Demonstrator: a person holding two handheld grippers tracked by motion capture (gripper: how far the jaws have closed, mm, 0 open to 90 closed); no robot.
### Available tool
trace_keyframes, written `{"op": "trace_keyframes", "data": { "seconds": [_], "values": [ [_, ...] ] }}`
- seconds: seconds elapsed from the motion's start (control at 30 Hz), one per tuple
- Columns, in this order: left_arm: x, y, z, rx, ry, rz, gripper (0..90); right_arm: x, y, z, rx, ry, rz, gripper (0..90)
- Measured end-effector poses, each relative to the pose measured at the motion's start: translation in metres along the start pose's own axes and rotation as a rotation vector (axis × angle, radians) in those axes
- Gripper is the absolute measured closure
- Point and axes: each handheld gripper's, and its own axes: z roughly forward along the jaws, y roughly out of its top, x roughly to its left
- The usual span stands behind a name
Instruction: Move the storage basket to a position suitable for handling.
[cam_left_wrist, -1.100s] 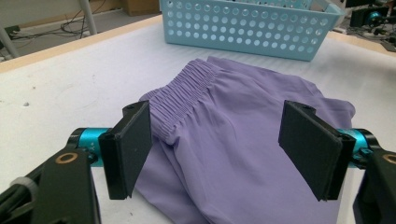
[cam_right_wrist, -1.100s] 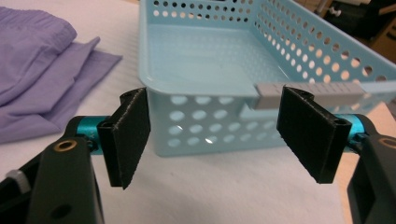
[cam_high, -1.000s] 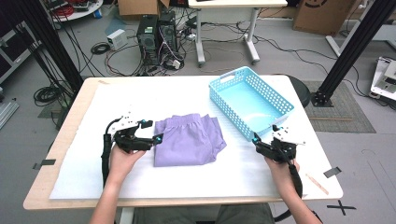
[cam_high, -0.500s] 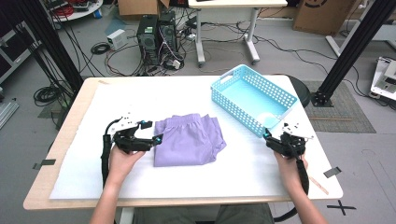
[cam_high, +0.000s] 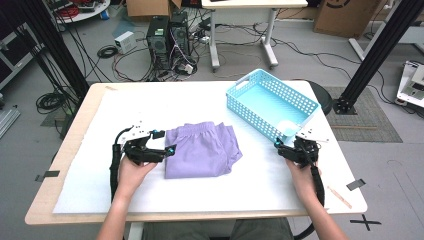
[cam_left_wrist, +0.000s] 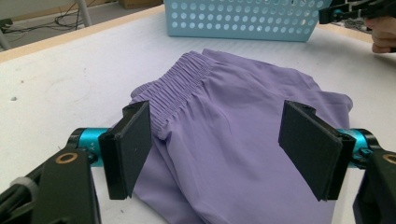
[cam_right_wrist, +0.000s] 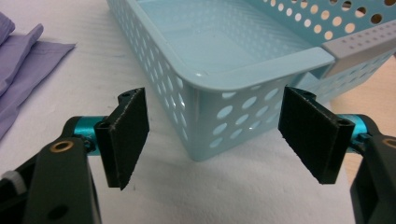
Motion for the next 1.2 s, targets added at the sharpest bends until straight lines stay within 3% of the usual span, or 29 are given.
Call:
{"op": "trace_keyframes", "data": {
  "seconds": [0.1, 0.4, 0.5, 0.53, 0.57, 0.63, 0.7, 0.8, 1.2],
  "values": [
    [0.000, 0.000, 0.000, 0.002, 0.000, -0.001, 25.9, -0.004, 0.002, 0.004, -0.004, -0.013, 0.018, 35.2],
    [-0.002, -0.001, 0.002, 0.009, -0.005, -0.001, 25.9, -0.010, 0.003, 0.001, -0.001, 0.012, 0.027, 41.7],
    [-0.002, -0.001, 0.002, 0.009, -0.007, -0.003, 26.0, -0.010, 0.003, 0.000, -0.006, 0.009, 0.027, 47.8],
    [-0.001, -0.001, 0.002, 0.008, -0.008, -0.003, 25.9, -0.011, 0.003, 0.000, -0.008, 0.014, 0.024, 47.5],
    [-0.001, -0.001, 0.002, 0.008, -0.009, -0.003, 25.9, -0.012, 0.003, 0.002, -0.003, 0.025, 0.031, 30.9],
    [-0.001, -0.001, 0.002, 0.010, -0.010, -0.004, 25.9, -0.013, 0.003, 0.004, 0.002, 0.023, 0.037, 27.4],
    [-0.001, -0.001, 0.002, 0.009, -0.013, -0.006, 25.9, -0.017, 0.003, 0.006, -0.020, 0.055, 0.022, 20.2],
    [0.000, 0.000, 0.003, 0.001, -0.015, -0.004, 26.0, -0.021, 0.007, 0.009, 0.001, 0.061, -0.006, 20.2],
    [-0.001, 0.002, 0.009, 0.011, -0.034, -0.002, 25.9, -0.034, 0.010, 0.020, 0.017, 0.081, 0.009, 18.1]
  ]
}}
